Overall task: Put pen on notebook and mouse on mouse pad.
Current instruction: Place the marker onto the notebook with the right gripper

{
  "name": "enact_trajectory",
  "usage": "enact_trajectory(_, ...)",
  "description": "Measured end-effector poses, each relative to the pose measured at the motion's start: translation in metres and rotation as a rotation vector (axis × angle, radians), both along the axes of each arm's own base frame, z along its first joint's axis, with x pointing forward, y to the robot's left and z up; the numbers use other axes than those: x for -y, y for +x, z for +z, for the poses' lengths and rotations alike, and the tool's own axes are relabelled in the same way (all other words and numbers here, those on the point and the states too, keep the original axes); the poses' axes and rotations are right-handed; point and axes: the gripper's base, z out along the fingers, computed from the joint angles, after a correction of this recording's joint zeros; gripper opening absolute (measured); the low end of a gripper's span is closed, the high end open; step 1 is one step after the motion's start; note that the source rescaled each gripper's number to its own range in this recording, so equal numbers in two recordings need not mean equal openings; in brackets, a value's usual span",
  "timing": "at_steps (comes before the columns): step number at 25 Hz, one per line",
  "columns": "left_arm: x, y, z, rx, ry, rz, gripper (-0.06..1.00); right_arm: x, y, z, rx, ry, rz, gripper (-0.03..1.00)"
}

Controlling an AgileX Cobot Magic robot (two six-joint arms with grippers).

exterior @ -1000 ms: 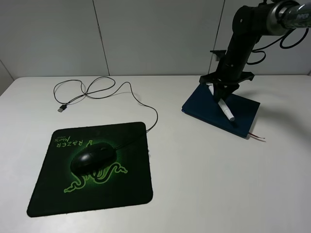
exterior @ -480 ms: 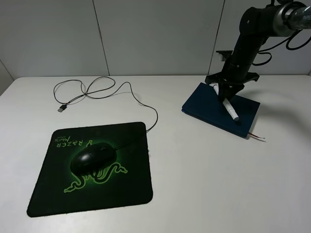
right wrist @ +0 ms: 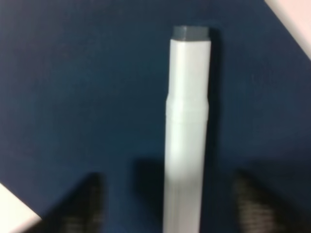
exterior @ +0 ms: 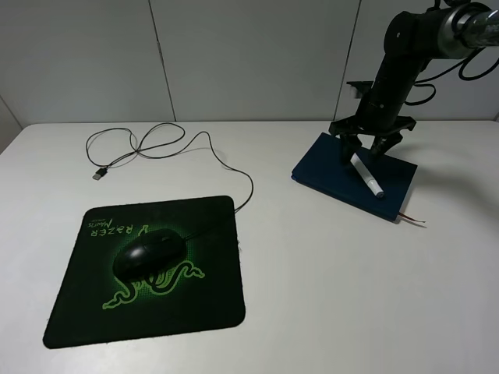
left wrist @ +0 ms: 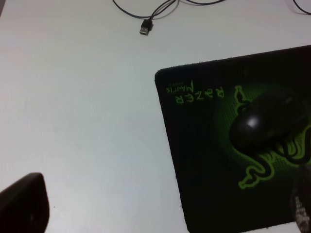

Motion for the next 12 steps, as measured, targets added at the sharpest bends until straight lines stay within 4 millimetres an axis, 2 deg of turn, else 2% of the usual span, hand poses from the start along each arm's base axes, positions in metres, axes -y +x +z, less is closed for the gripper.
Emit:
enact_trajectory(1, 0.0, 0.0, 0.0, 0.0, 0.0, 0.0, 1.0, 0.0, 0.0, 0.0, 0.0, 0.0, 0.0, 0.85)
enact_trajectory(4, 0.0, 0.0, 0.0, 0.0, 0.0, 0.0, 1.0, 0.0, 0.0003, 0.0, 0.004, -0.001, 0.001, 0.97)
enact_trajectory(12, 0.0, 0.0, 0.0, 0.0, 0.0, 0.0, 1.0, 0.0, 0.0006, 0.0001, 0.008, -0.001, 0.008, 1.0)
